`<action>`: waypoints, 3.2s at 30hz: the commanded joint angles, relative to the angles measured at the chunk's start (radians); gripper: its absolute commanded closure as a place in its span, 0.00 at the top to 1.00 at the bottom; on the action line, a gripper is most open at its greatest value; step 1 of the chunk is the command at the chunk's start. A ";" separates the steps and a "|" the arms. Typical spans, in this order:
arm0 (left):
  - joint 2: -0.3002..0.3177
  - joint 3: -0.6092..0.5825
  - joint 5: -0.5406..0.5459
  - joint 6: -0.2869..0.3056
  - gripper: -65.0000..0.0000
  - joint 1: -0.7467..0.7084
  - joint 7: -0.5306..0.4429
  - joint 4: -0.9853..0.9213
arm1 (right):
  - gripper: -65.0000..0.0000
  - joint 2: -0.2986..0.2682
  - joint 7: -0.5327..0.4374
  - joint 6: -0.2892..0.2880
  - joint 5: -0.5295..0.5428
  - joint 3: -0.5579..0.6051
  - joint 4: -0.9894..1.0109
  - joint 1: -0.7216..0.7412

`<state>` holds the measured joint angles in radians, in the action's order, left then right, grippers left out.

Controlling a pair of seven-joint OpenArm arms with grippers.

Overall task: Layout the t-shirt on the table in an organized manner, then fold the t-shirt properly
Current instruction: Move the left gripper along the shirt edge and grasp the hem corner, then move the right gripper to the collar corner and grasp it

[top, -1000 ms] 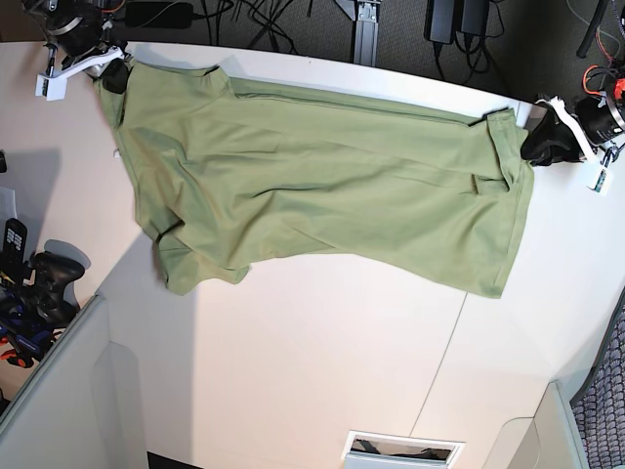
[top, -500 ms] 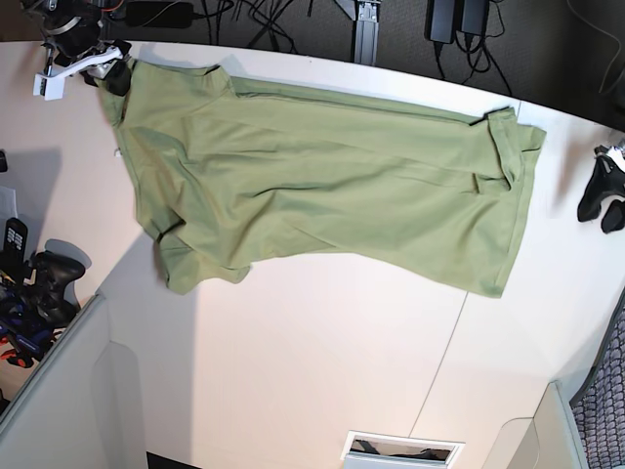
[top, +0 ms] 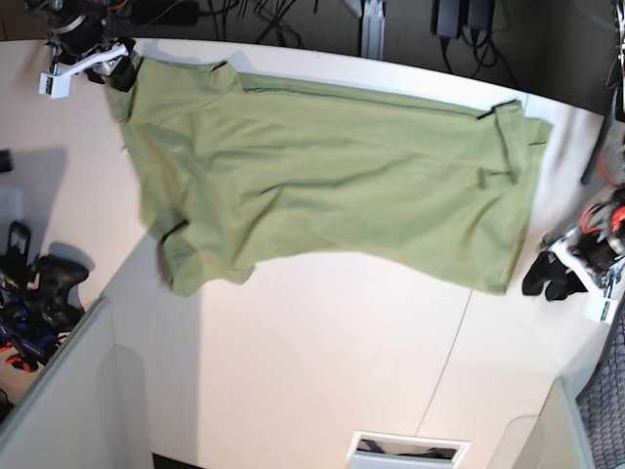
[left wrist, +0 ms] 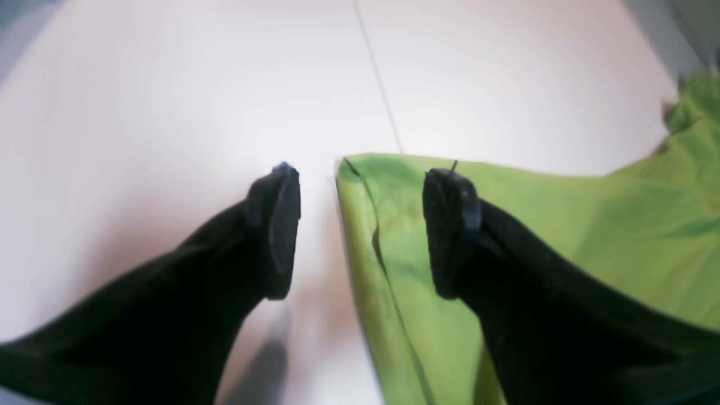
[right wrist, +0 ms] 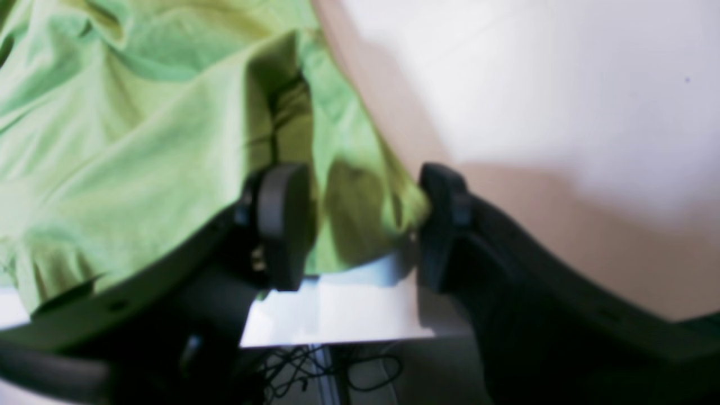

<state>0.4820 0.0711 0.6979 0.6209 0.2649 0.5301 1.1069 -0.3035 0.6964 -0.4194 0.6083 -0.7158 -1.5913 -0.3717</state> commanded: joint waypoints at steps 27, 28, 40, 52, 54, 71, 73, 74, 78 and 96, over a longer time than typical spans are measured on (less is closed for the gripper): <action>-0.102 -0.051 0.092 0.034 0.58 0.161 0.093 -0.338 | 0.48 -0.018 -0.023 -0.003 0.033 -0.009 -0.017 0.000; -0.102 -0.067 0.089 0.034 0.58 0.161 0.096 -0.338 | 0.48 -0.018 -0.023 -0.003 0.035 -0.009 -0.017 0.001; -0.103 -0.164 -0.015 -0.003 0.11 0.161 0.031 -0.338 | 0.48 -0.018 -0.023 -0.003 0.045 -0.026 -0.020 0.026; -0.102 -0.164 -0.066 0.073 0.00 0.161 -0.006 -0.338 | 0.48 -0.090 -0.024 -0.003 0.049 -0.095 -0.019 0.294; -0.102 -0.164 -0.067 0.073 0.00 0.161 -0.002 -0.338 | 0.48 -0.101 -0.036 0.001 0.022 -0.066 0.004 0.351; -0.097 -0.164 -0.066 0.076 0.00 0.153 0.021 -0.338 | 0.49 -0.097 -0.204 0.010 -0.172 0.256 0.975 0.978; -0.097 -0.164 -0.066 0.076 0.00 0.153 0.021 -0.338 | 0.55 -0.077 -0.203 -0.013 -0.176 0.280 0.998 0.990; -0.097 -0.164 -0.063 0.076 0.00 0.153 0.021 -0.338 | 0.57 -0.065 -0.204 -0.029 -0.176 0.290 0.999 0.992; -0.097 -0.164 -0.044 0.076 0.00 0.153 0.025 -0.338 | 0.59 -0.027 -0.219 -0.042 -0.176 0.312 0.997 0.998; -0.097 -0.164 -0.044 0.076 0.00 0.153 0.041 -0.338 | 0.59 -0.004 -0.190 -0.068 -0.155 0.312 0.912 1.034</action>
<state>0.3771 -0.0906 0.6792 0.6926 0.4076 0.5270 0.7654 -0.2958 0.5251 -0.4717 0.4297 -0.4042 -0.6579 0.6266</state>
